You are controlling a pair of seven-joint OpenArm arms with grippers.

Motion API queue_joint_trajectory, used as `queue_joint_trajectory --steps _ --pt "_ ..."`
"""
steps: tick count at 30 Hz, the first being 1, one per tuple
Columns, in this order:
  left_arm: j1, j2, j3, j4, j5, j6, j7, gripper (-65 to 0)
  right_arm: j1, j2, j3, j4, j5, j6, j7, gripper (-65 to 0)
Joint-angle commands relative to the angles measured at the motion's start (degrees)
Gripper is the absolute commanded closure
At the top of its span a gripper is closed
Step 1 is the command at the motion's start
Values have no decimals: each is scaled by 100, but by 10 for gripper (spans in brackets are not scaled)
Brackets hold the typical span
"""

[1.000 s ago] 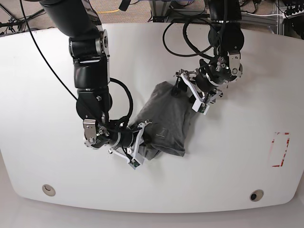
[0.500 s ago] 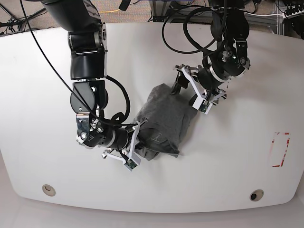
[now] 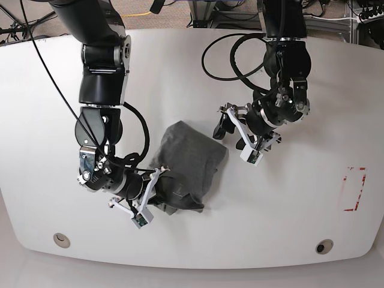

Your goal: Fold the T-shirt properly

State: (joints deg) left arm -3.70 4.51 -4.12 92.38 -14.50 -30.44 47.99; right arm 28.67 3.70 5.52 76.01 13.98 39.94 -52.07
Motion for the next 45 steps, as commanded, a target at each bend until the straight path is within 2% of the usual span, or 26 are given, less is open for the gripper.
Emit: queue_joint_trajectory --steps 1,7,10,12,14,16,20,23,29,35,41,45 --pt "-153 19 12 -64 -119 -11 -434 -392 188 30 -2 -106 101 6 254 -19" --pt "-320 204 214 -442 -110 -11 -1049 -392 197 100 -2 -458 119 6 526 -17" --pt "-372 353 223 -609 -110 -11 -1146 -392 188 135 -2 -467 145 6 517 -21" --pt "-443 406 223 -697 -110 -11 -1155 -392 188 144 -2 -475 128 6 517 -46" --pt "-478 406 223 -724 -110 -11 -1155 -392 188 153 -2 -449 128 6 500 -111" --pt "-443 406 223 -715 -110 -11 -1155 -392 197 170 -2 -432 145 6 447 -238" --pt "-416 388 214 -600 -137 -11 -1084 -390 320 293 217 -467 110 6 456 -441" --pt "-188 388 214 -328 -119 -20 -1014 -390 399 284 481 -607 31 6 667 -512" --pt "76 379 258 156 -110 -29 -979 -390 769 320 551 -1662 -338 6 1687 -479" --pt "269 388 364 367 -101 15 -996 -390 1103 328 560 -2911 -1165 6 2583 -379" --pt "252 423 469 411 -101 244 -988 -390 1340 284 560 -4247 -1930 6 3867 -379" --pt "287 397 627 419 -110 261 -988 -390 1410 284 543 -4722 -2158 -104 4174 -376"
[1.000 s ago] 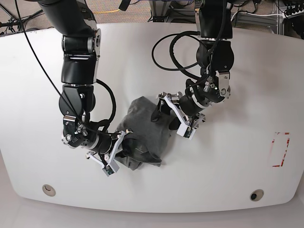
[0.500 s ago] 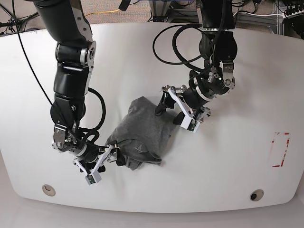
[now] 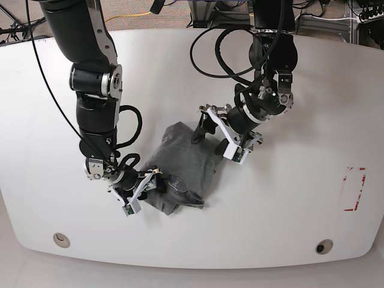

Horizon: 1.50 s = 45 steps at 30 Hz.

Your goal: Fold the T-shirt properly

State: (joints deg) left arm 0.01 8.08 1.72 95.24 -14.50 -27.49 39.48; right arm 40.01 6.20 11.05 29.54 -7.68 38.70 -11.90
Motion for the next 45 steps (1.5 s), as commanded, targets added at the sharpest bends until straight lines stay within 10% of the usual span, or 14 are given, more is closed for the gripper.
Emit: queue_joint_trajectory --steps 1,15,31,45 --pt "-76 41 44 133 -110 -34 -137 -390 285 27 -10 -136 -36 29 157 -374" --pt "162 32 70 643 -101 -34 -120 -390 -49 -448 -10 -119 -370 130 -151 -301" --pt "1190 -830 26 1434 -145 -51 197 -390 -1808 -1450 -204 4479 -309 130 -3254 -292" --pt "1287 -891 -150 1443 -154 -60 197 -390 -2660 -1442 -1276 6000 -309 130 -3579 -292"
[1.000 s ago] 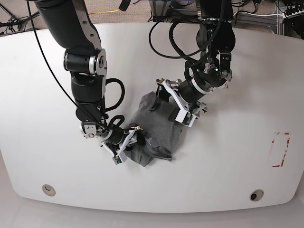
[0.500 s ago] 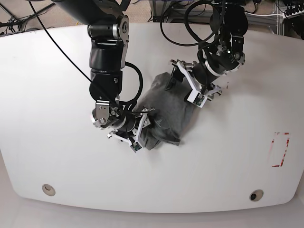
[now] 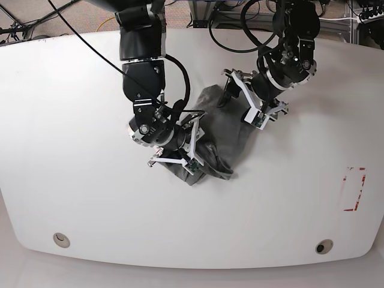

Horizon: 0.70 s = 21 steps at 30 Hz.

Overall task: Fold the T-shirt properly
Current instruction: 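Hold the bundle with both grippers and rotate it on the table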

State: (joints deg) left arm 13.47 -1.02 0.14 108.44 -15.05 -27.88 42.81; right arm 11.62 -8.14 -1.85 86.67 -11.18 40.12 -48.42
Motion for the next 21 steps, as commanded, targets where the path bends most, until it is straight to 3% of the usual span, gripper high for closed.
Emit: queue_joint_trajectory --steps 1,9,12,15,19,21 --pt "-68 18 8 123 -100 -21 -144 -390 188 -8 13 348 41 -12 38 -292" --pt "-183 27 8 105 -100 -21 -144 -390 390 -8 13 524 111 -12 -393 -293" --pt "-191 27 8 96 -100 -21 -144 -390 469 1 13 524 630 -12 -683 -296" --pt "-200 27 8 88 -100 -21 -144 -390 548 98 22 515 1395 -12 -1175 -352" --pt "-191 36 8 88 -100 -21 -144 -390 557 159 13 251 2195 -12 -1272 -393" --pt "-191 97 -1 88 -91 -21 -144 -390 636 159 13 40 2265 -12 -1237 -395"
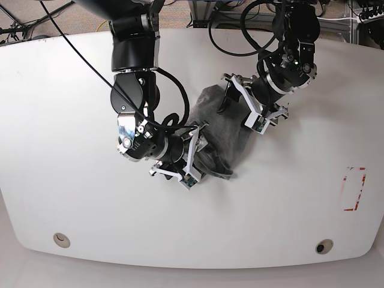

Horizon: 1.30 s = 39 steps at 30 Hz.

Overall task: Fold the T-shirt properly
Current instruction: 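Hold the bundle with both grippers and rotate it on the table, then release and regrasp the bundle's sides with both grippers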

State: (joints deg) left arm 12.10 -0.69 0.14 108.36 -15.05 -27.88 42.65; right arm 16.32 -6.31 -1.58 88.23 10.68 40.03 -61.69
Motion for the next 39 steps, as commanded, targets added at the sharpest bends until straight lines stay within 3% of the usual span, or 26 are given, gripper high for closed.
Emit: queue_joint_trajectory --steps 1,7,17,19,24,27,39 --pt "-54 73 -1 96 -91 -21 -129 -390 245 -24 -13 -256 71 -3 134 -398" --pt "-45 91 -1 87 -91 -21 -129 -390 544 -16 -13 -1205 62 -3 864 -401" --pt "-159 100 8 79 -73 5 -129 -390 729 248 -48 -1873 62 -3 1277 -392" --pt "-221 100 8 79 -73 5 -120 -390 738 275 -48 -1891 97 -3 1268 -349" --pt "-256 100 8 79 -56 5 -120 -390 729 292 -48 -1891 106 -3 1259 -14" --pt "-256 100 8 8 -73 5 -120 -390 729 301 -39 -1838 123 -3 1215 0" --pt "-405 100 8 -247 -82 5 -120 -390 615 301 -4 553 123 -3 -165 0"
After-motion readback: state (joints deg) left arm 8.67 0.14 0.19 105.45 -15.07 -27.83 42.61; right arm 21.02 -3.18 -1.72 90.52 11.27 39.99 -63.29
